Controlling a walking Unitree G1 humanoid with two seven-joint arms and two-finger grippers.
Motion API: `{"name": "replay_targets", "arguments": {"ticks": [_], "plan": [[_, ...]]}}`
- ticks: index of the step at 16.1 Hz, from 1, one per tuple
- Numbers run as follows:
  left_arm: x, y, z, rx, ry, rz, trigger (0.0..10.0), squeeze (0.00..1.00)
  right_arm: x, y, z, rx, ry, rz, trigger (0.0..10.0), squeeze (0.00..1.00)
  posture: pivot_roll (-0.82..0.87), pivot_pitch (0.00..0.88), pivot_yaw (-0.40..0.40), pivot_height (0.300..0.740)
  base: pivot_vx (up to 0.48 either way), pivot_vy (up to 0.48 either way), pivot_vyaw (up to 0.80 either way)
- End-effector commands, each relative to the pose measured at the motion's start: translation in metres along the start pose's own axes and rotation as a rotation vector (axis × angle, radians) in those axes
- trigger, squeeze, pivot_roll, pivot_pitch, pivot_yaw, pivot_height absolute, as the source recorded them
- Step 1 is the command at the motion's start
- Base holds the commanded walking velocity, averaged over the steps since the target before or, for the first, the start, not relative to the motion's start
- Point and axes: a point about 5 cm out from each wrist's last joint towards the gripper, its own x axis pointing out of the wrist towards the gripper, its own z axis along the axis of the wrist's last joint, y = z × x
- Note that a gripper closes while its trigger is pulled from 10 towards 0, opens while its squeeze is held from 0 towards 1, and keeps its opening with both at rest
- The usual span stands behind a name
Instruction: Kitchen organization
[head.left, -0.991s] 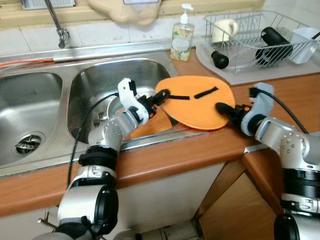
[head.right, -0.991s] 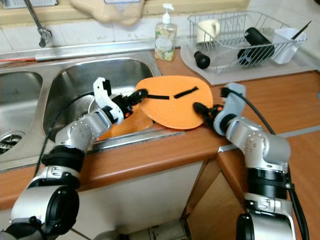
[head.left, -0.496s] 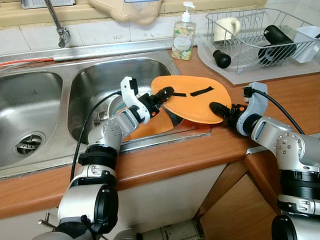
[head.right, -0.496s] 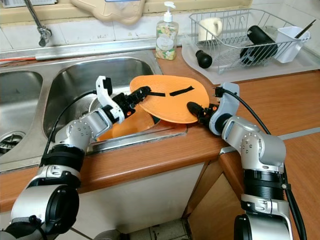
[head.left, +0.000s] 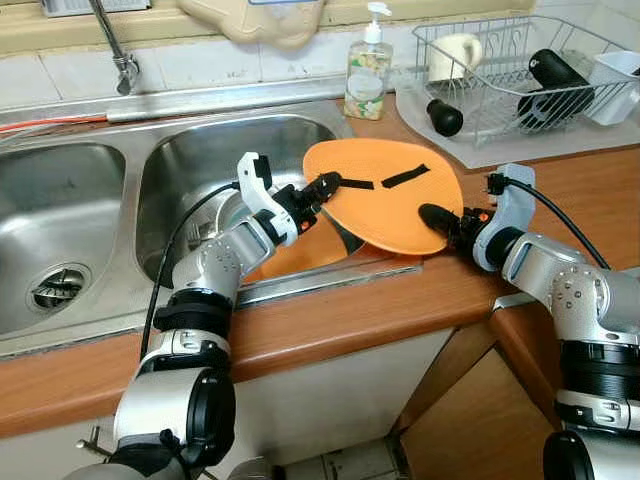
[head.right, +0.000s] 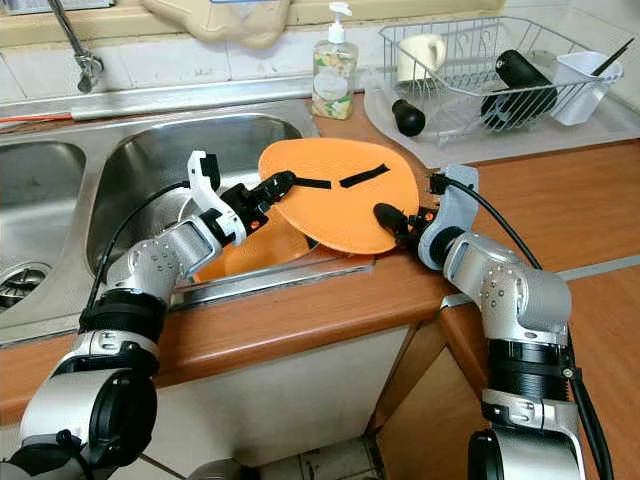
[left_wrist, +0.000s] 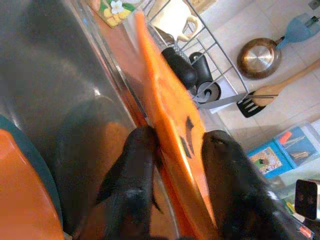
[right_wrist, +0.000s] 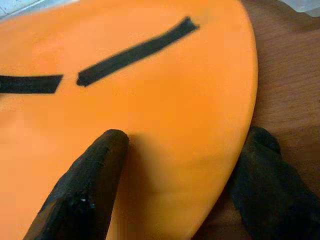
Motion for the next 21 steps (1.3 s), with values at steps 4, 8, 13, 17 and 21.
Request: {"name": "replay_targets", "arguments": {"ticks": [4,8,13,17,21], "plan": [[-0.005,-0.006,0.008,-0.011,-0.034,-0.052,0.0,0.00,-0.002,0.010,0.007,-0.048,-0.043,0.035,10.0,0.00,-0.10,0.000,0.073,0.740,0.000,0.000,0.00],[-0.013,-0.009,0.020,-0.039,-0.097,-0.079,0.0,0.00,-0.002,0.014,0.016,-0.070,-0.084,0.036,10.0,0.00,-0.10,0.000,0.067,0.740,0.000,0.000,0.00],[-0.022,-0.025,0.040,-0.066,-0.181,-0.129,0.0,0.00,-0.006,0.024,0.037,-0.100,-0.168,0.063,10.0,0.00,-0.09,0.000,0.062,0.740,0.000,0.000,0.00],[-0.043,-0.033,0.067,-0.060,-0.303,-0.114,0.0,0.00,-0.013,0.039,0.055,-0.142,-0.236,0.124,10.0,0.00,-0.09,0.000,0.054,0.740,0.000,0.000,0.00],[-0.071,-0.024,0.082,0.049,-0.384,0.050,0.0,0.00,-0.018,0.059,0.059,-0.202,-0.248,0.237,10.0,0.00,-0.07,0.000,0.036,0.740,0.000,0.000,0.00]]}}
